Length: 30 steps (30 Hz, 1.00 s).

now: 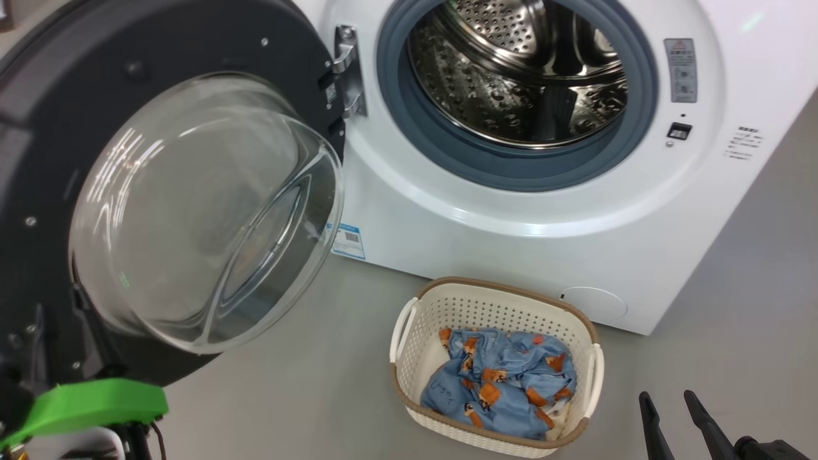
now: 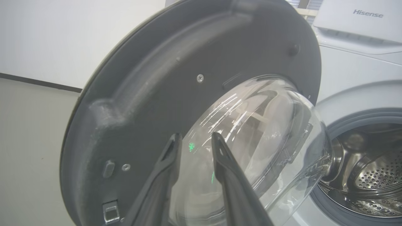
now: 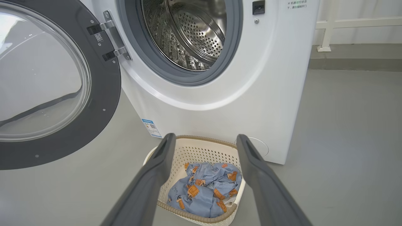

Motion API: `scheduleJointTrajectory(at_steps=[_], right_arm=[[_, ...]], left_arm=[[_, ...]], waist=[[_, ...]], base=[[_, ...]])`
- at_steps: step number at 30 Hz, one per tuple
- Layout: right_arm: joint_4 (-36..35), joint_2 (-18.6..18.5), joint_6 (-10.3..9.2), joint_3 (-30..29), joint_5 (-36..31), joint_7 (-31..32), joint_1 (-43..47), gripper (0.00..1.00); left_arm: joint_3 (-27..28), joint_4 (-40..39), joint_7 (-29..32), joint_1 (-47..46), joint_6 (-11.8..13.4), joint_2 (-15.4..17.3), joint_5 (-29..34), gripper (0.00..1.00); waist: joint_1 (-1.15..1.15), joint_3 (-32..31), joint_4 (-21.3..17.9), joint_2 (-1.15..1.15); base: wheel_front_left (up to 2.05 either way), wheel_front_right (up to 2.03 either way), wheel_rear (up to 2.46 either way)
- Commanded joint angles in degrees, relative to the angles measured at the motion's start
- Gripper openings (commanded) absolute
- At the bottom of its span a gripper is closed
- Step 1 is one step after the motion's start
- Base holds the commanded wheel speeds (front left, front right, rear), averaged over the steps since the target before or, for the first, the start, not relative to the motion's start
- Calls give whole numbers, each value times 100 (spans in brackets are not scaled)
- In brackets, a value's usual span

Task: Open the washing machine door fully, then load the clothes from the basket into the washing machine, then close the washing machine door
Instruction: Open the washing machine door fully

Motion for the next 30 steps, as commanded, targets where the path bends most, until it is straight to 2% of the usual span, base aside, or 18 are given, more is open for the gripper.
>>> scheduleJointTrajectory(at_steps=[1,2,6,11,20,30], right_arm=[[-131,-49,10,179,53,-68,-84,100],[-134,-53,10,191,52,-68,-84,100],[-150,-63,10,238,44,-68,-78,100],[-145,-87,10,294,37,-68,-84,100],[-198,-155,10,408,1,-68,-182,100],[-346,-151,10,474,-15,-68,-194,100]], left_arm=[[143,-519,-6,68,64,159,107,91],[112,-744,2,170,56,153,117,100],[-143,-1438,114,540,5,190,271,100],[-362,-1745,115,891,-107,235,401,100],[-416,-1253,-11,1423,-436,177,452,100],[108,-726,-36,1776,-1082,-229,790,100]], waist=[[0,-102,-169,0],[0,-120,-222,0],[0,-179,-474,0],[0,-219,-865,0],[0,-173,-1574,0],[0,-161,-2016,0]], base=[[0,0,0],[0,0,0],[0,0,0],[0,0,0],[0,0,0],[0,0,0]])
